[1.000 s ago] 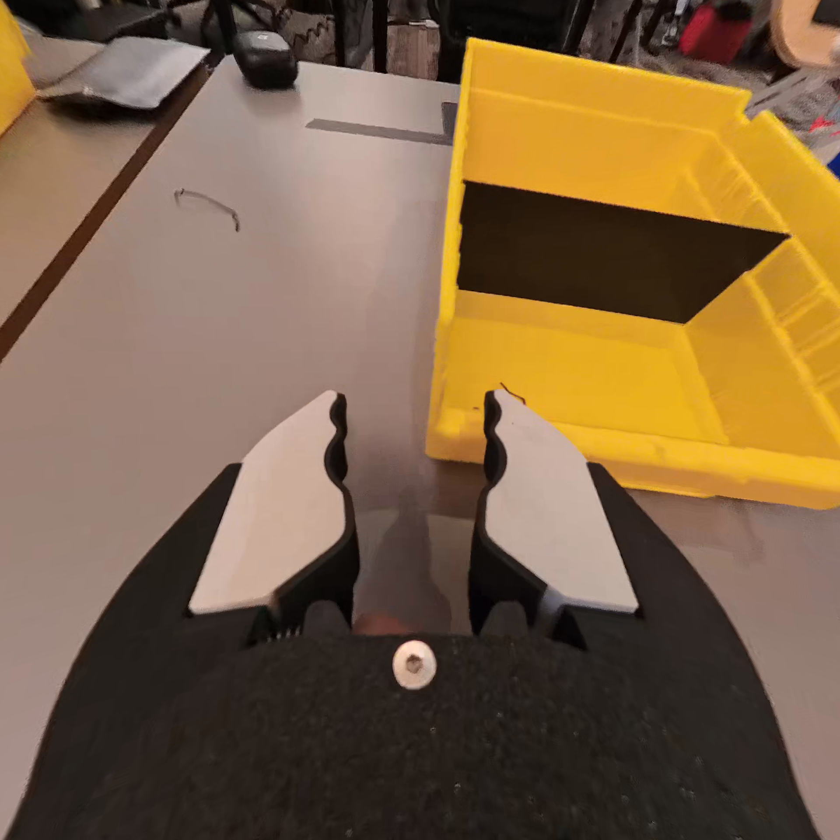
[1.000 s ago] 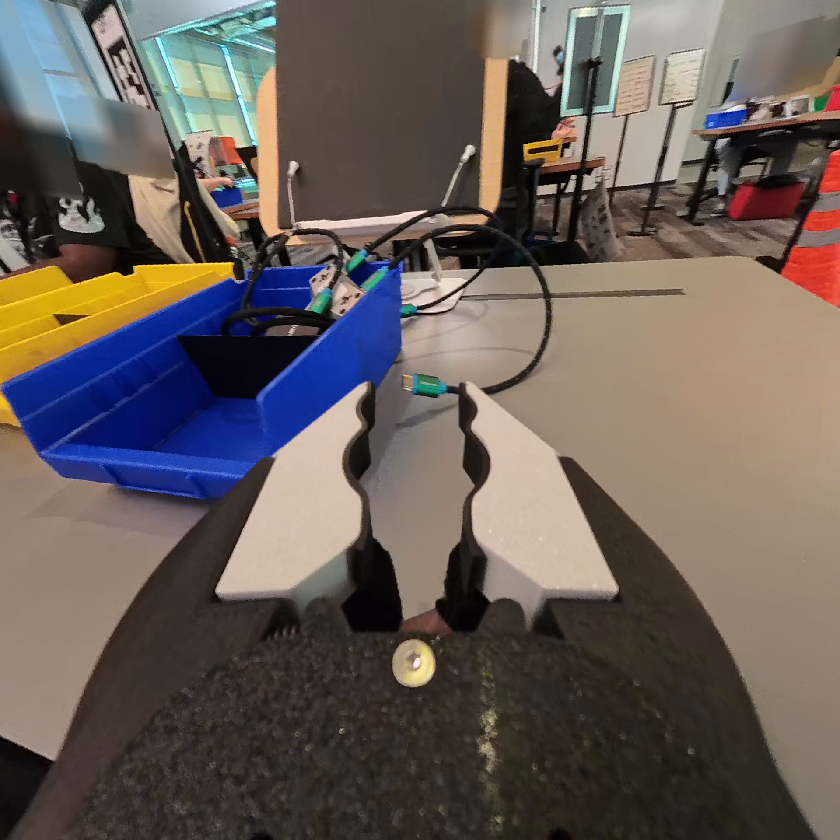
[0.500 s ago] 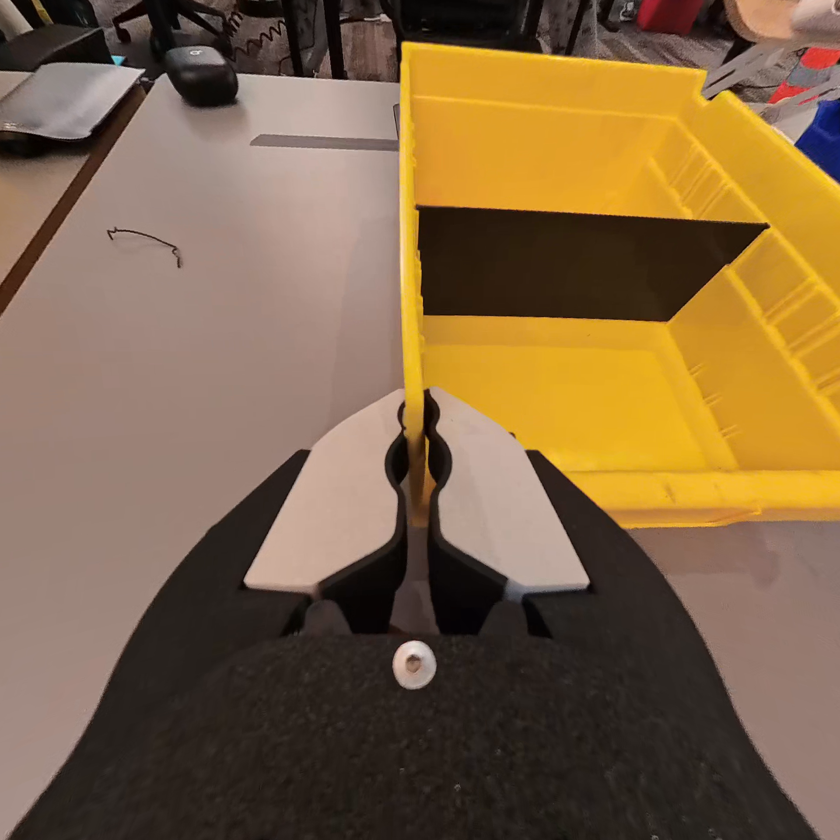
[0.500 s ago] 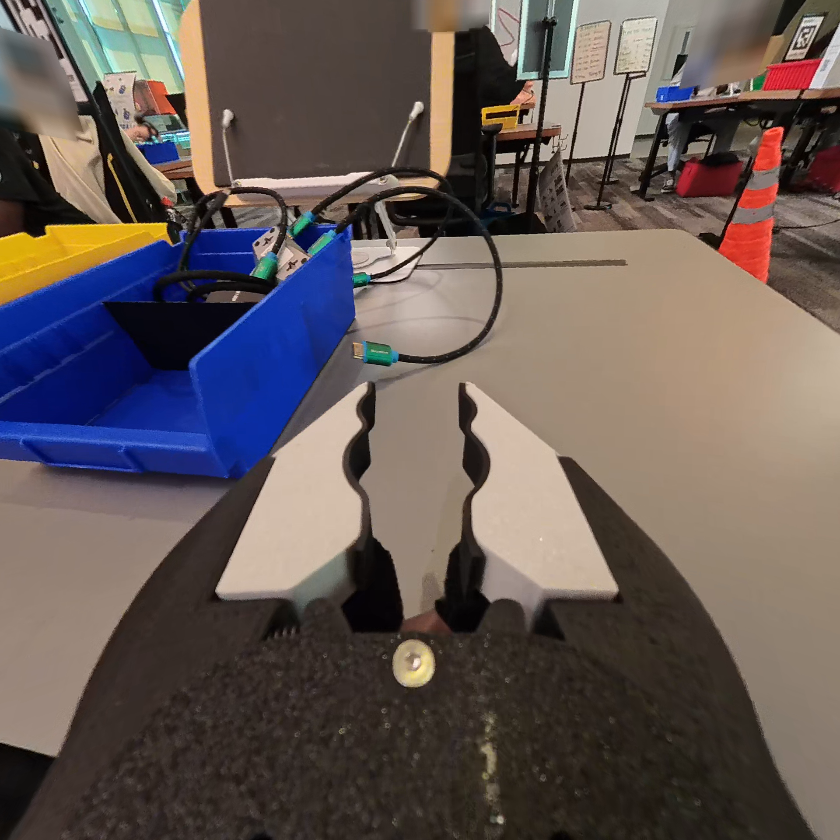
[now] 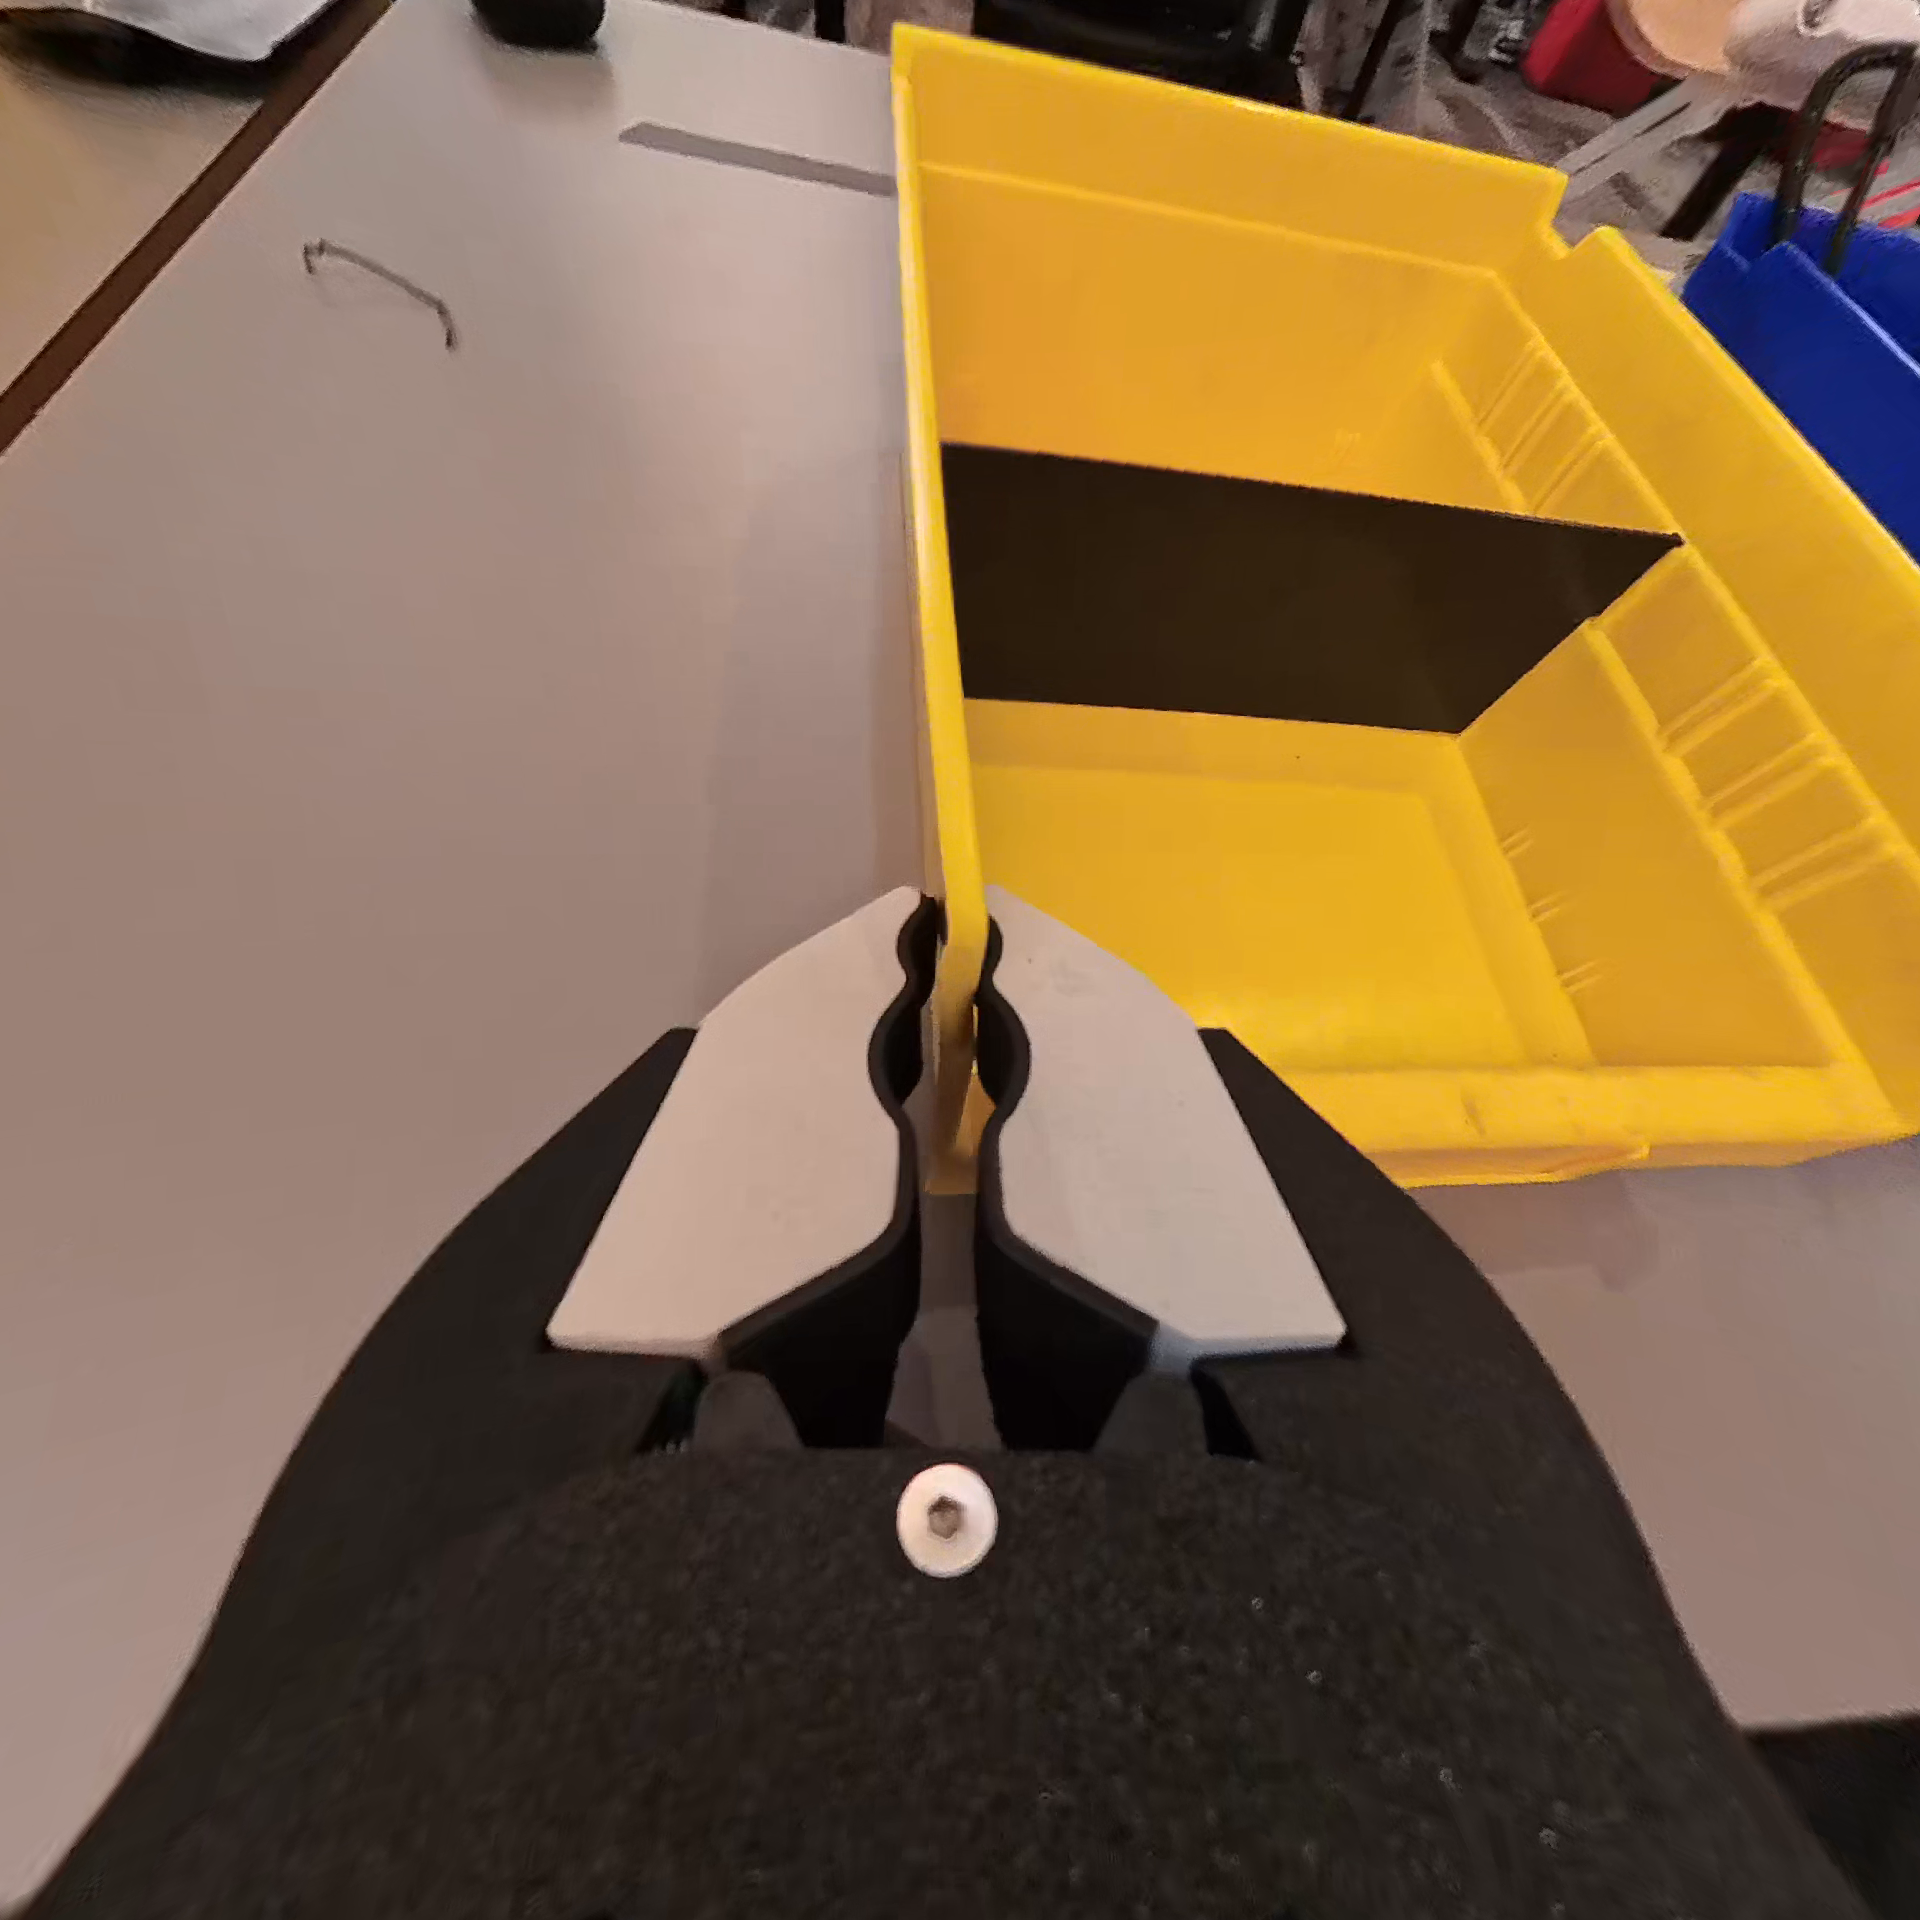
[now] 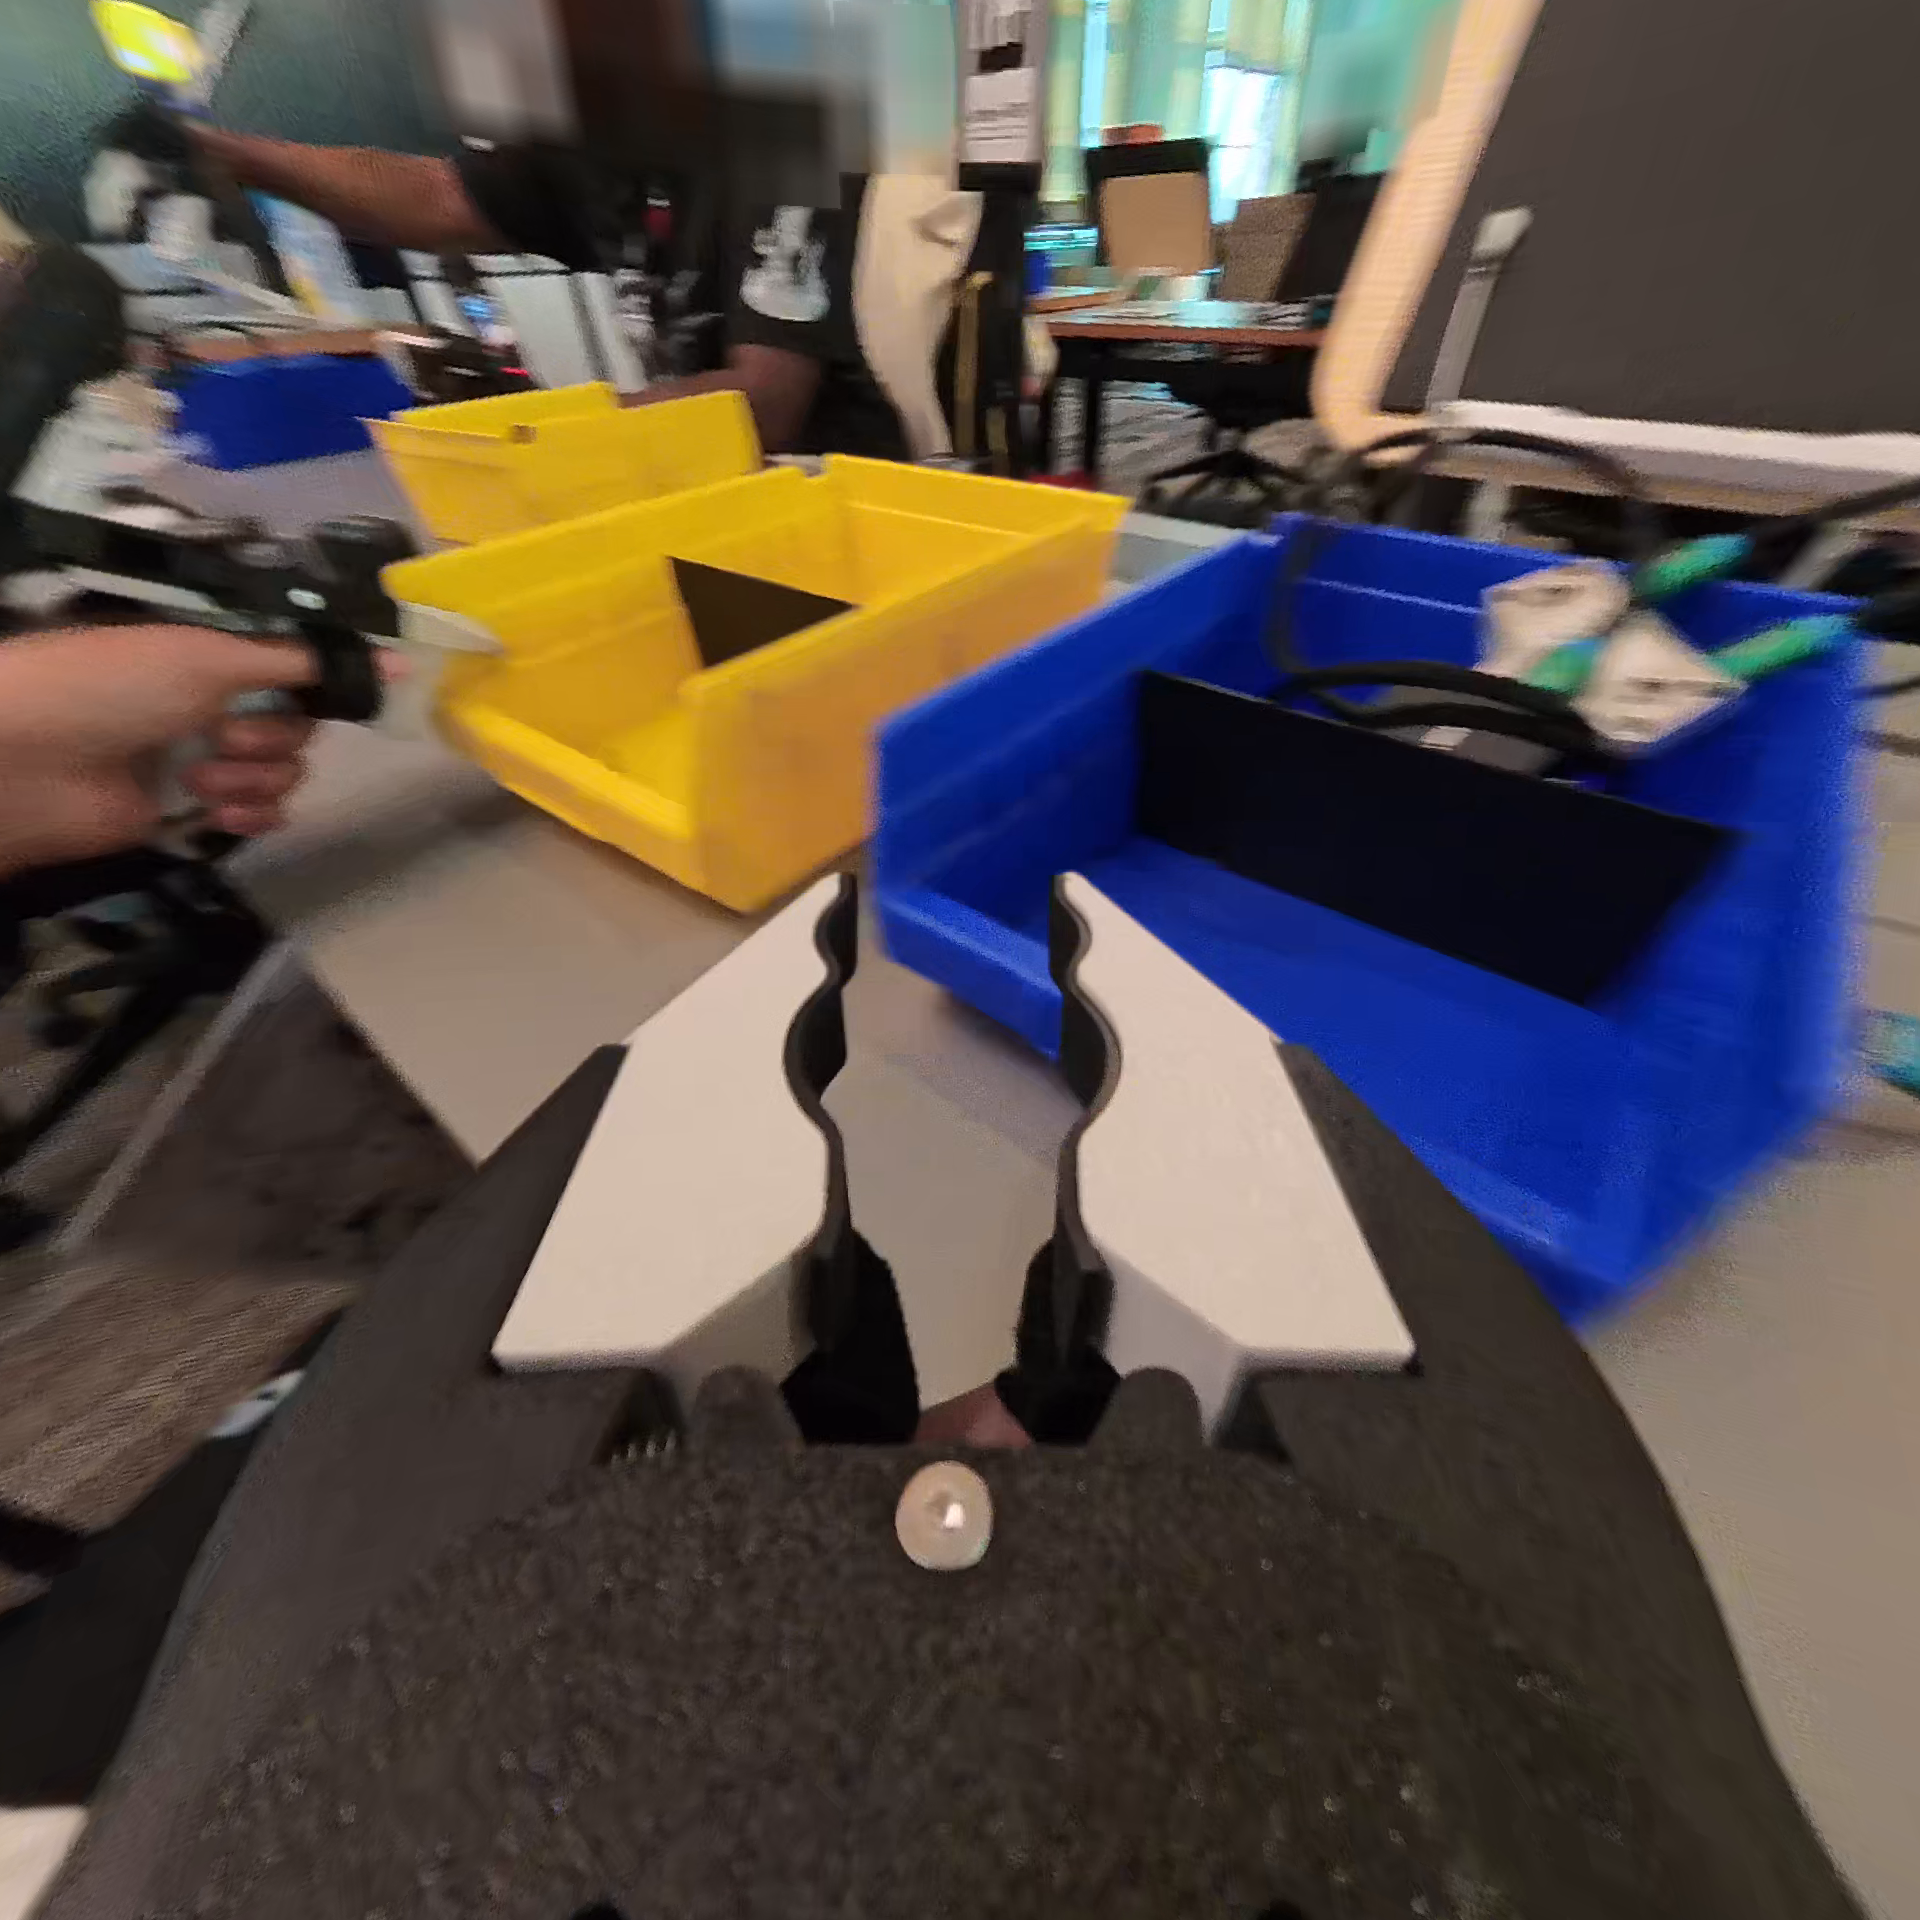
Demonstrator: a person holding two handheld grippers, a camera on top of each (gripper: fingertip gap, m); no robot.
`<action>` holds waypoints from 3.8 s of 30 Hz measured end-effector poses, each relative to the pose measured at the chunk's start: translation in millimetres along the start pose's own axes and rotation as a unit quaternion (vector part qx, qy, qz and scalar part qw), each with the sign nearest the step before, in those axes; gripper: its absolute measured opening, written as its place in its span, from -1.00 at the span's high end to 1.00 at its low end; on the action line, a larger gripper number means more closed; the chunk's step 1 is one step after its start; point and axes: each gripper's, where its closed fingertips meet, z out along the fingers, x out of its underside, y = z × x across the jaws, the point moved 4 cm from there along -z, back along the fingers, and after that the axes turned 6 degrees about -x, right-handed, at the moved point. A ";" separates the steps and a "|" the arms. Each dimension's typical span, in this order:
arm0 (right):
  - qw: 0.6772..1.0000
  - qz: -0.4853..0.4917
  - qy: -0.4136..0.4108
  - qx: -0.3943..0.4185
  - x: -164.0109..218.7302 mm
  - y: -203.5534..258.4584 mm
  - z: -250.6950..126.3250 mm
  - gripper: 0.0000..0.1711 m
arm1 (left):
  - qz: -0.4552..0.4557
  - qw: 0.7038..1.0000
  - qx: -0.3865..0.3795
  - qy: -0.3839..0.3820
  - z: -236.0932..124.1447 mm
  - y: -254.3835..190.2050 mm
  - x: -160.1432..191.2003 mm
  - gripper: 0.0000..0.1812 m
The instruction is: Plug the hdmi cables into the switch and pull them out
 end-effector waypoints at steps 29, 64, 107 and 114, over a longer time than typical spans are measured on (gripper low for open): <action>0.985 -0.085 -0.014 0.146 -99.2 7.8 21.2 0.95 | 0.144 0.963 -0.066 -0.219 -145.2 -161.9 -63.6 0.93; 0.891 0.152 0.033 0.428 17.8 -397.2 -282.5 0.62 | 0.157 0.897 0.413 -0.012 -35.2 -592.0 21.5 0.60; 0.944 -0.053 -0.067 0.319 -43.0 -39.5 -12.4 0.93 | 0.181 0.950 0.090 -0.237 -50.6 -196.7 -53.0 0.96; 0.966 -0.046 -0.033 0.251 -36.9 34.6 81.1 0.89 | 0.172 0.965 0.041 -0.192 -48.9 -77.5 -51.9 0.96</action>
